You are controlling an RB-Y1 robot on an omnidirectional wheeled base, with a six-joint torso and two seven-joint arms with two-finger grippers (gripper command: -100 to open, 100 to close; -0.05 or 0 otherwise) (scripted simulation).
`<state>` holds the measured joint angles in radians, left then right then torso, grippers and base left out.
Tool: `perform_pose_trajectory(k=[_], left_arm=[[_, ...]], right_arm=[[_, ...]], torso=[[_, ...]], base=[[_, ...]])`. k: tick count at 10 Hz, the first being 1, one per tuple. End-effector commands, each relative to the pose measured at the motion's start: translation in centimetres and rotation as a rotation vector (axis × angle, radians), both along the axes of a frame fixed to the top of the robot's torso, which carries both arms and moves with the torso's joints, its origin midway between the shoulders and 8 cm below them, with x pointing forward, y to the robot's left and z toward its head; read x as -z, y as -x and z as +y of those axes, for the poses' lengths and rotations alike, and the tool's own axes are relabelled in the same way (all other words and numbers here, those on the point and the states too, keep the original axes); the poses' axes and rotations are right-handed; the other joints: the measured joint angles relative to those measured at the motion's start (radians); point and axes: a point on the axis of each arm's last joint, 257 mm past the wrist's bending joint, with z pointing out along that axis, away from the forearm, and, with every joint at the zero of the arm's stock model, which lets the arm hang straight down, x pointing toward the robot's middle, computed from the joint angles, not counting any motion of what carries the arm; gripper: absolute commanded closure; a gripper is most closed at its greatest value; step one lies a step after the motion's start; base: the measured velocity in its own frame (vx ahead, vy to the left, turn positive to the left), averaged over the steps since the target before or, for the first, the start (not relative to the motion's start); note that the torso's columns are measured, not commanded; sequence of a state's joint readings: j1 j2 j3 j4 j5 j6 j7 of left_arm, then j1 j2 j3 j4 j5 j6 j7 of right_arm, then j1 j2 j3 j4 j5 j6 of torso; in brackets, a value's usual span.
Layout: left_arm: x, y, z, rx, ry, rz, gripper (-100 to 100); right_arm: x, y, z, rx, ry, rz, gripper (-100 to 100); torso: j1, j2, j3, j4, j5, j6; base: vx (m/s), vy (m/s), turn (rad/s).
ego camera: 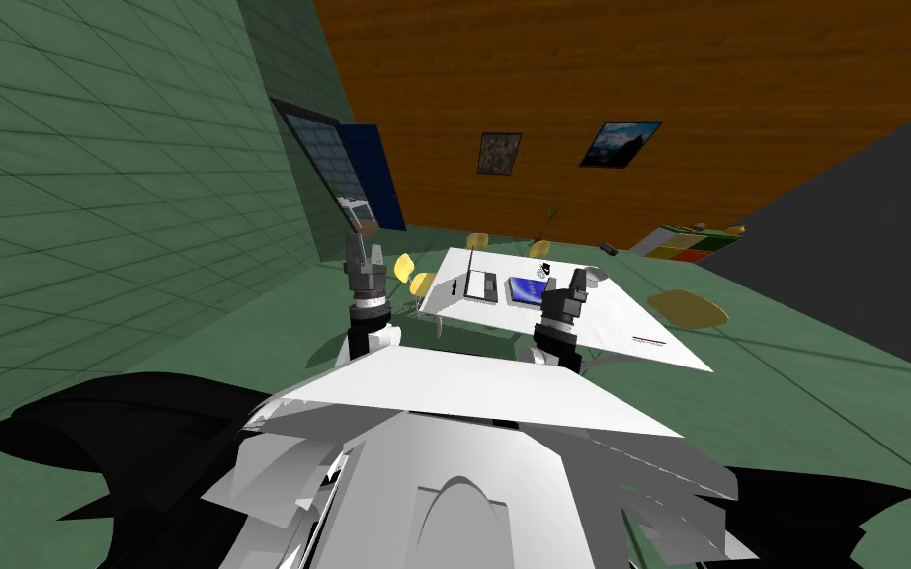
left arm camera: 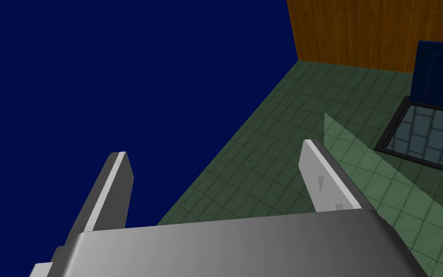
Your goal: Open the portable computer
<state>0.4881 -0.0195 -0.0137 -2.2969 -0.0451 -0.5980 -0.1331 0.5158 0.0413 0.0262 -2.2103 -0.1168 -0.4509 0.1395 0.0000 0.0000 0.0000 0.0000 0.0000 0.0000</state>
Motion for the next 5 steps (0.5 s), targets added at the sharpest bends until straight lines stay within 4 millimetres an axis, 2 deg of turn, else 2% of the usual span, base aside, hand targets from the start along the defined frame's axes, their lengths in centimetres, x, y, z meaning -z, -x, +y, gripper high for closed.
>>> perform_pose_trajectory(k=[1, 5], left_arm=[[0.00, 0.00, 0.00, 0.000, 0.000, 0.000, 0], [-0.01, 0.01, 0.00, 0.000, 0.000, 0.000, 0]], right_arm=[[0.00, 0.00, 0.00, 0.000, 0.000, 0.000, 0], [-0.01, 0.00, 0.00, 0.000, 0.000, 0.000, 0]], torso=[[0.000, 0.040, -0.082, 0.041, 0.000, 0.000], [0.000, 0.322, -0.644, 0.322, 0.000, 0.000]], base=[[0.000, 0.000, 0.000], [0.000, 0.000, 0.000]])
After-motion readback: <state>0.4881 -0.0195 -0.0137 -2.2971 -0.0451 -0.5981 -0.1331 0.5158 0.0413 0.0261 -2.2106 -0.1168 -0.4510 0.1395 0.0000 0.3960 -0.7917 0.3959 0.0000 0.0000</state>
